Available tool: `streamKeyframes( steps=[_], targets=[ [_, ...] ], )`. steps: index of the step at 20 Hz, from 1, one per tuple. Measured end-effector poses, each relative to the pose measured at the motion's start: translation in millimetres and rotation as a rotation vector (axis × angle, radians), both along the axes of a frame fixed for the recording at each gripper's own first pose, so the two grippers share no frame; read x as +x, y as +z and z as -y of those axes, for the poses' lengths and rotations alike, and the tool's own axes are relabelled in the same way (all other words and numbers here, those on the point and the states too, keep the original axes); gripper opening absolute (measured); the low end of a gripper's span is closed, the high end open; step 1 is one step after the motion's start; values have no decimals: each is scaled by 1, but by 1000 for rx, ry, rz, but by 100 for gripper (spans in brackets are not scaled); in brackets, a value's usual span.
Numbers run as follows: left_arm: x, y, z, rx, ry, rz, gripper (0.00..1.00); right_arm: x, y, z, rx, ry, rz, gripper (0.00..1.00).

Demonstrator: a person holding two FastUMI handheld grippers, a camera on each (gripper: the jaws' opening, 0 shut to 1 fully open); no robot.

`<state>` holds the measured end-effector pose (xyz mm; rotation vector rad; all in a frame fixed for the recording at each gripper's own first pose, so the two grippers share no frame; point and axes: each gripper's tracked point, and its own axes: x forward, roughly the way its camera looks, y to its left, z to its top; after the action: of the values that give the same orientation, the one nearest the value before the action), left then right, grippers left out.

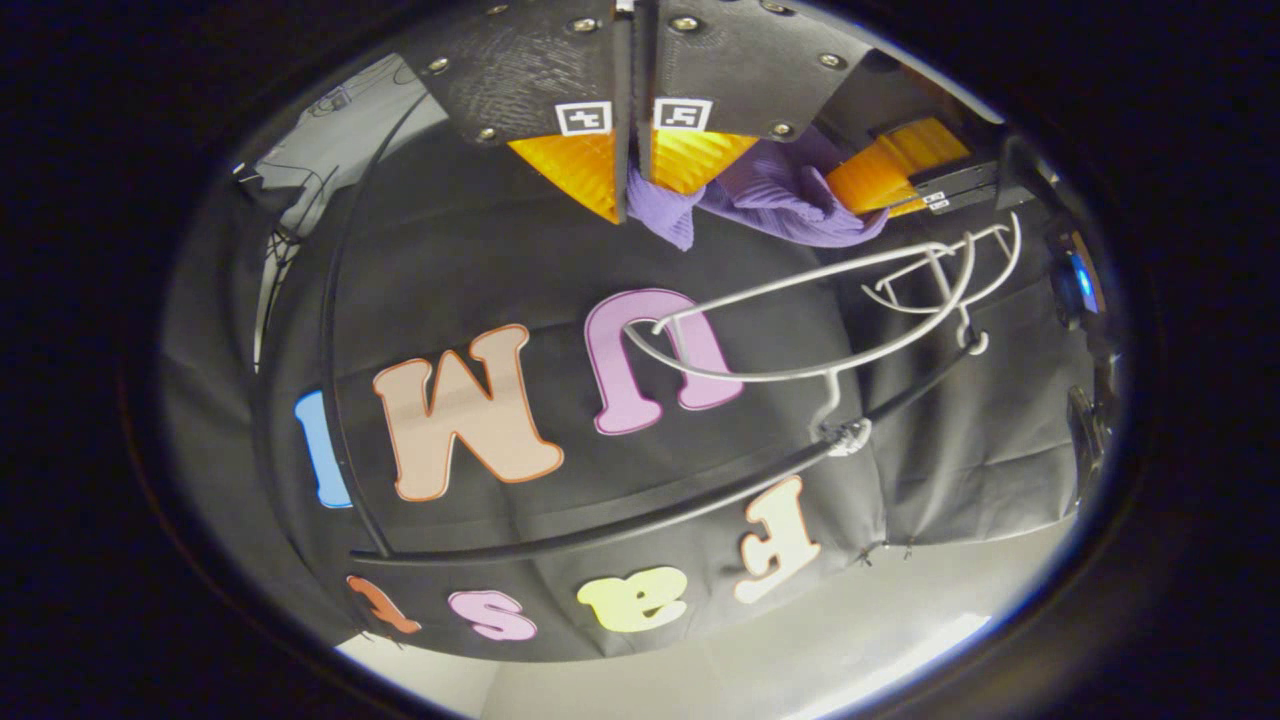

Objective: Grasp the clothes on the hanger with both hands and then place them into the laundry hamper below.

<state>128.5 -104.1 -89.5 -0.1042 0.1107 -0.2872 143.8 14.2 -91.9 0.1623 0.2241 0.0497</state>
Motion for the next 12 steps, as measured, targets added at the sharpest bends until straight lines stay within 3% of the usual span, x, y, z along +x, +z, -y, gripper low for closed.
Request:
streamKeyframes(
  steps=[5, 6, 8, 12],
  targets=[
    [23, -64, -7, 19, 28, -122, 1, 25, -54, 6, -52, -21, -97, 1],
    [27, -79, -10, 21, 37, -149, 1, 29, -65, 6, -57, -22, -116, 6],
    [37, -107, -18, 37, 61, -196, 0, 37, -89, 6, -71, -26, -160, 1],
    [52, -163, -28, 56, 97, -300, 0, 53, -139, -1, -82, -11, -248, 1]
  ],
)
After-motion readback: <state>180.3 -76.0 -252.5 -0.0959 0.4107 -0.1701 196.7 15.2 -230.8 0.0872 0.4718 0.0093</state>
